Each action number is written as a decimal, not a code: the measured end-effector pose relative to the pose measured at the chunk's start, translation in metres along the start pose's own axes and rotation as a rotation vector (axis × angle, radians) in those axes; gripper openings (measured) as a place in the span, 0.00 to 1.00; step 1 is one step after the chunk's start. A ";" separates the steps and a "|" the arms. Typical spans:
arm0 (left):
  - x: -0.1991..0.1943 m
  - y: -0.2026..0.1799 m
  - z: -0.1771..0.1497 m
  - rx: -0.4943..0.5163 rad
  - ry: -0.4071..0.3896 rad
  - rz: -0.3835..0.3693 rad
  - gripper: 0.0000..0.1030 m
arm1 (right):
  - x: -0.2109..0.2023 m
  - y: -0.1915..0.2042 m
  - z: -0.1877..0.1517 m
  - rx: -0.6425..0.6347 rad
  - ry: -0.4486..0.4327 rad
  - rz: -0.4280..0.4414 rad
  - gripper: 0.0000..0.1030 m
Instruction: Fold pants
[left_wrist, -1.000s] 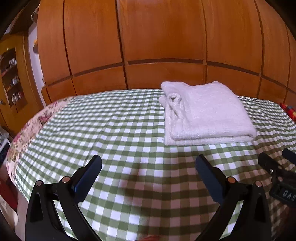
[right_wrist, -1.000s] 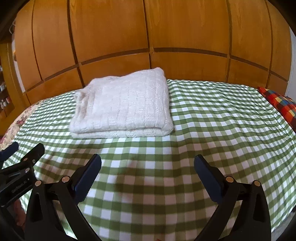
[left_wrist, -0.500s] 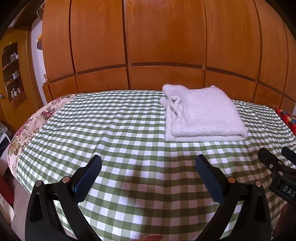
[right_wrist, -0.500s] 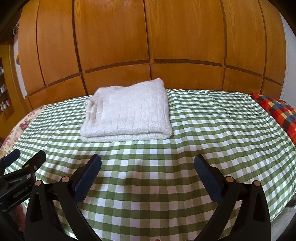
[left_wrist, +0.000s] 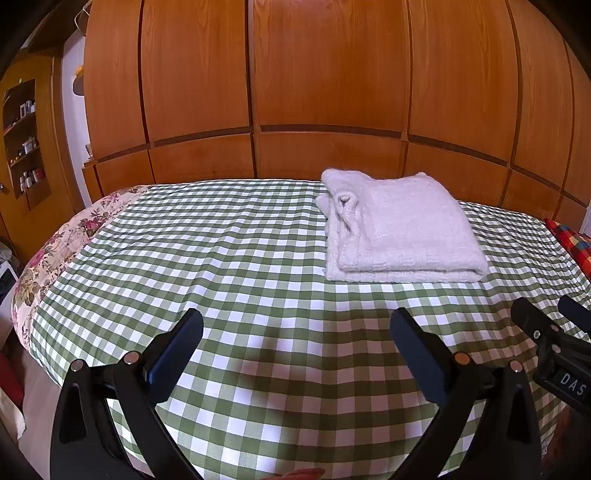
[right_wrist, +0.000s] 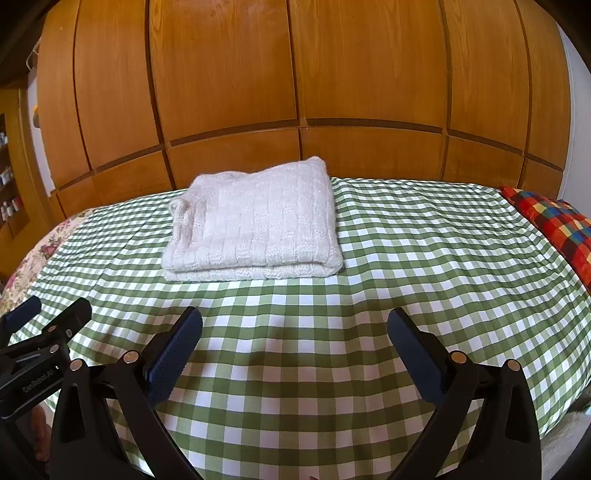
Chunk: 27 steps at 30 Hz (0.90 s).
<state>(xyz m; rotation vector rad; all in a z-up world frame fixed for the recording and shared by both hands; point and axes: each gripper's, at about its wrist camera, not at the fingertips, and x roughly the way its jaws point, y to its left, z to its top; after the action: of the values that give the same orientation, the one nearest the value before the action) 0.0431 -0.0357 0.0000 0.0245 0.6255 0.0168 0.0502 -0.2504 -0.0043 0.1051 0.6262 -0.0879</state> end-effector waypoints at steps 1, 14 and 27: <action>0.000 0.000 0.000 -0.001 0.000 -0.002 0.98 | 0.000 0.000 0.000 0.000 0.000 0.000 0.96; 0.000 -0.001 0.000 0.000 0.000 -0.007 0.98 | 0.001 0.000 0.002 -0.002 0.001 0.002 0.96; 0.002 -0.002 -0.001 0.000 0.013 -0.014 0.98 | 0.003 0.001 0.001 0.000 0.010 0.004 0.96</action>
<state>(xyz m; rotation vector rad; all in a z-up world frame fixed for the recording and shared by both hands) 0.0440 -0.0381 -0.0018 0.0202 0.6389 0.0030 0.0535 -0.2500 -0.0052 0.1067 0.6364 -0.0835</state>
